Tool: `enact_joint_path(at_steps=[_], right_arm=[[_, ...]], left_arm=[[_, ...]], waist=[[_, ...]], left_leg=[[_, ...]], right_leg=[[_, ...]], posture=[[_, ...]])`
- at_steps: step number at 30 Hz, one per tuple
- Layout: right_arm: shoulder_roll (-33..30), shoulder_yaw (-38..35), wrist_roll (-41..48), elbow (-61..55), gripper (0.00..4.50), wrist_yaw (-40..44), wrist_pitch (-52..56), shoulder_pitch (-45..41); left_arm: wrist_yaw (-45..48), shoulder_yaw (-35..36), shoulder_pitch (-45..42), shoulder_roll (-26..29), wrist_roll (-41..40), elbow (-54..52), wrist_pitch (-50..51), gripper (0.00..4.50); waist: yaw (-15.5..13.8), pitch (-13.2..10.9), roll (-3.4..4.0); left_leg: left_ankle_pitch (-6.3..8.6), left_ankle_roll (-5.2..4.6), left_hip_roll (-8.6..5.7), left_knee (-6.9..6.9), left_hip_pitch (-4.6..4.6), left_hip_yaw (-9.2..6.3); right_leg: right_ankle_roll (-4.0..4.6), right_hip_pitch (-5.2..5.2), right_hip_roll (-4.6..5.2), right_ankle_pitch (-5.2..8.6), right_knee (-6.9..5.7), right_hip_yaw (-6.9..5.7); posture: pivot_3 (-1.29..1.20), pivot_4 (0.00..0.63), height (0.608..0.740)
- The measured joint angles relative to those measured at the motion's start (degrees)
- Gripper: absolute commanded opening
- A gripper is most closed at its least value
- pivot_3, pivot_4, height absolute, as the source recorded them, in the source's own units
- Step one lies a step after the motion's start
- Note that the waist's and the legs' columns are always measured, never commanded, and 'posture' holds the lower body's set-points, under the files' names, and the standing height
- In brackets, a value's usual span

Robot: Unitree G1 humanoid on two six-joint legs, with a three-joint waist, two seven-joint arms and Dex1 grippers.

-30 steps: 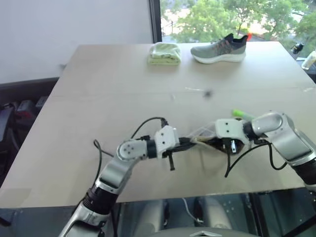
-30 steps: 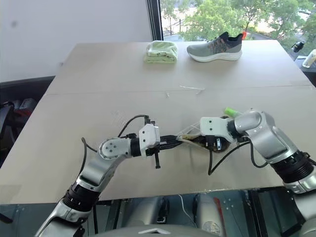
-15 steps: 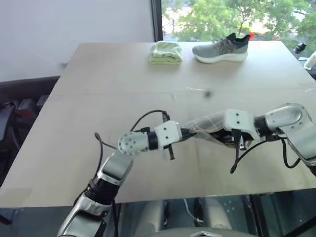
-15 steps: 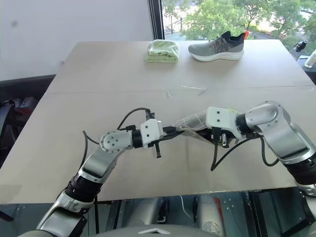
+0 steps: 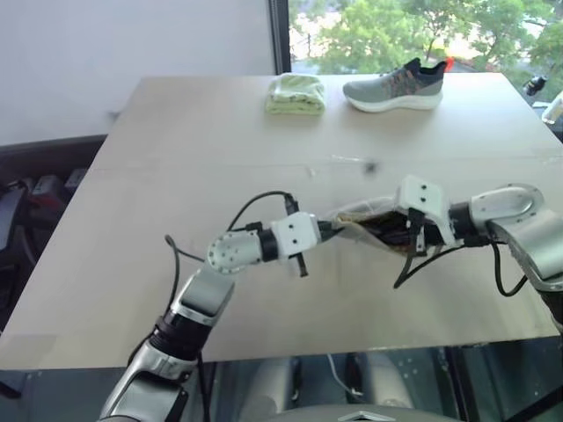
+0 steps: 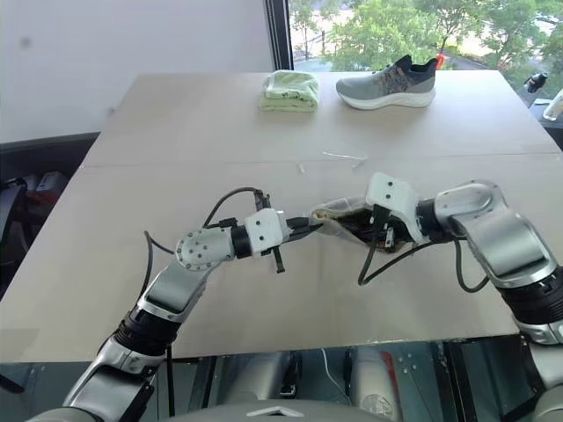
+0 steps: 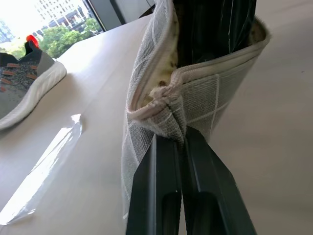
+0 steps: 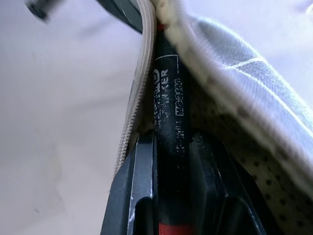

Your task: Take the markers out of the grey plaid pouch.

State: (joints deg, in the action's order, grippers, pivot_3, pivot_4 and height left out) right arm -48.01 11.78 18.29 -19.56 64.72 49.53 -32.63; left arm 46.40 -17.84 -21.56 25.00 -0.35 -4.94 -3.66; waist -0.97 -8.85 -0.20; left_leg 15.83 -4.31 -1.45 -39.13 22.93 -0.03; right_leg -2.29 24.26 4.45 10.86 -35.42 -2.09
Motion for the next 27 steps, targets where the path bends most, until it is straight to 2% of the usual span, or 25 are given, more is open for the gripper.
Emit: enact_joint_path(at_steps=[7, 19, 21, 24, 27], right_arm=[[1.15, -5.23, 6.73, -1.55, 0.36, -1.71, 3.22, -1.96], [1.24, -7.21, 16.08, -3.35, 0.36, 0.87, 3.14, -0.48], [0.24, -7.33, 16.18, -3.58, 0.36, 0.76, 3.04, 0.17], [-4.74, -6.14, 11.27, -1.92, 0.36, -0.32, -0.19, 3.28], [-6.13, -5.14, 6.63, 2.00, 0.36, -2.46, -2.58, 5.46]], left_arm=[[-0.12, -0.30, 0.67, 0.53, 2.07, 3.55, -0.76, 0.00], [-4.27, 0.22, -0.78, 0.26, 5.14, 7.56, -2.88, 0.00], [-5.47, 0.99, -0.86, 0.36, 5.77, 8.51, -3.15, 0.00], [-7.17, 2.82, -0.99, 1.32, 5.98, 10.26, -3.96, 0.00], [-8.57, 4.82, -1.05, 2.60, 6.11, 11.10, -4.33, 0.00]], waist=[[0.10, 0.00, 0.00], [0.04, 0.00, 0.00], [0.03, 0.00, 0.00], [-0.09, 0.00, 0.00], [0.03, 0.00, 0.00]], left_leg=[[0.01, -0.01, 0.01, 0.03, 0.00, -0.01], [0.01, -0.02, 0.01, 0.03, 0.03, -0.05], [0.01, -0.02, 0.01, 0.03, 0.03, -0.05], [0.01, -0.02, -0.01, 0.03, 0.06, -0.06], [0.01, -0.01, -0.02, 0.04, 0.08, -0.05]], right_leg=[[-0.02, 0.01, 0.00, -0.01, 0.00, -0.02], [-0.02, 0.02, 0.05, -0.02, 0.00, -0.06], [-0.02, 0.02, 0.06, -0.01, 0.00, -0.06], [-0.01, 0.03, 0.12, -0.01, 0.03, -0.09], [-0.01, 0.06, 0.13, 0.00, 0.03, -0.07]], posture=[[0.00, 0.150, 0.740], [0.00, 0.150, 0.740], [0.00, 0.150, 0.740], [0.00, 0.150, 0.740], [0.00, 0.150, 0.740]])
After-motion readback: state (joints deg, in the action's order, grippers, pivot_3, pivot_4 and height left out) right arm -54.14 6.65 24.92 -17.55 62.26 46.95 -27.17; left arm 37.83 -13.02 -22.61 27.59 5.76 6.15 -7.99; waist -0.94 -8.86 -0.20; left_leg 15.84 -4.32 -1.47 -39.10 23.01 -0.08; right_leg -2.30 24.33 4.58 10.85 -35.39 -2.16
